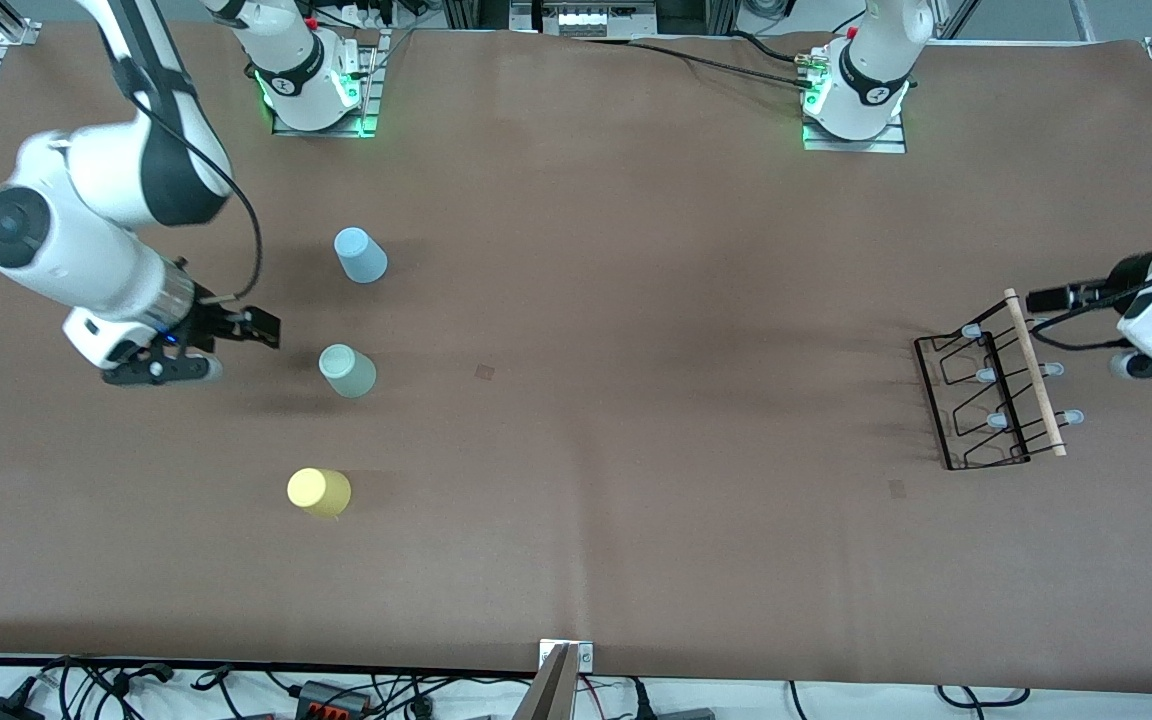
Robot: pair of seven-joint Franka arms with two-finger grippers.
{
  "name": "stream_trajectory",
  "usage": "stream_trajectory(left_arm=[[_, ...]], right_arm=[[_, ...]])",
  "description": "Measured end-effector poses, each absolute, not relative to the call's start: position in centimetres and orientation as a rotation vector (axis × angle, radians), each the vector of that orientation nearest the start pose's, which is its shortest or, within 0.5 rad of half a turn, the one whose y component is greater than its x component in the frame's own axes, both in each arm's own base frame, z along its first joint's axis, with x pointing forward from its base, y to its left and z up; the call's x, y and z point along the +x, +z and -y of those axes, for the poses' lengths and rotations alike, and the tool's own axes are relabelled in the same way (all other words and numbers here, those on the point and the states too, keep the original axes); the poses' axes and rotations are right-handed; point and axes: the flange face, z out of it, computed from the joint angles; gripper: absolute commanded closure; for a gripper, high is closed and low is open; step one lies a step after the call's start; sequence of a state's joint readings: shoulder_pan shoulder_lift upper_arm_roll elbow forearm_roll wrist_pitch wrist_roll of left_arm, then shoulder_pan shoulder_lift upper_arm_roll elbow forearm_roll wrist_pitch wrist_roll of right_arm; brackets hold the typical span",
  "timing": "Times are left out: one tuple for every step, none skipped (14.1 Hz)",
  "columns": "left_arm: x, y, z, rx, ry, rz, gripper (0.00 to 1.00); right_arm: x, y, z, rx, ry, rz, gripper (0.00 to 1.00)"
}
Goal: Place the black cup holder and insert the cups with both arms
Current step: 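Grasp the teal cup and the rack handle with both grippers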
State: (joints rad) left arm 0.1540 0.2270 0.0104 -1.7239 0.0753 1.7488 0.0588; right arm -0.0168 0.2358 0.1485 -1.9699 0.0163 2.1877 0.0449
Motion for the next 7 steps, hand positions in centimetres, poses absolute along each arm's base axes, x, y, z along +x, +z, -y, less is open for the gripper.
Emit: stream_trajectory(left_arm=[[59.9, 42.0, -11.2, -3.077, 0.231, 0.094, 0.05], [60.0, 40.5, -11.8, -3.08, 0.151, 0.067, 0.06], [59.9, 39.2, -12.2, -3.079, 0.087, 0.049, 0.09], [59.7, 37.9, -12.2, -3.077, 0.037, 0.038, 0.14], [59.5, 36.9, -12.0, -3.076, 0.005, 0.031, 0.2], [59.1, 36.0, -11.9, -3.077, -0.007, 0.024, 0.23], [58.8, 35.1, -11.8, -3.077, -0.011, 0.022, 0.27]], right_arm=[[59.4, 33.9, -8.2, -3.09, 0.007, 0.112, 0.0], [59.3, 32.9, -8.5, -3.088, -0.01, 0.097, 0.0], [59.1, 32.2, -8.8, -3.087, -0.02, 0.079, 0.0], [58.8, 31.8, -9.4, -3.086, -0.031, 0.072, 0.0], [58.5, 31.5, -10.3, -3.085, -0.044, 0.066, 0.0], [58.2, 31.2, -11.2, -3.083, -0.056, 0.052, 0.0], [57.9, 30.7, -11.9, -3.081, -0.071, 0.034, 0.0]])
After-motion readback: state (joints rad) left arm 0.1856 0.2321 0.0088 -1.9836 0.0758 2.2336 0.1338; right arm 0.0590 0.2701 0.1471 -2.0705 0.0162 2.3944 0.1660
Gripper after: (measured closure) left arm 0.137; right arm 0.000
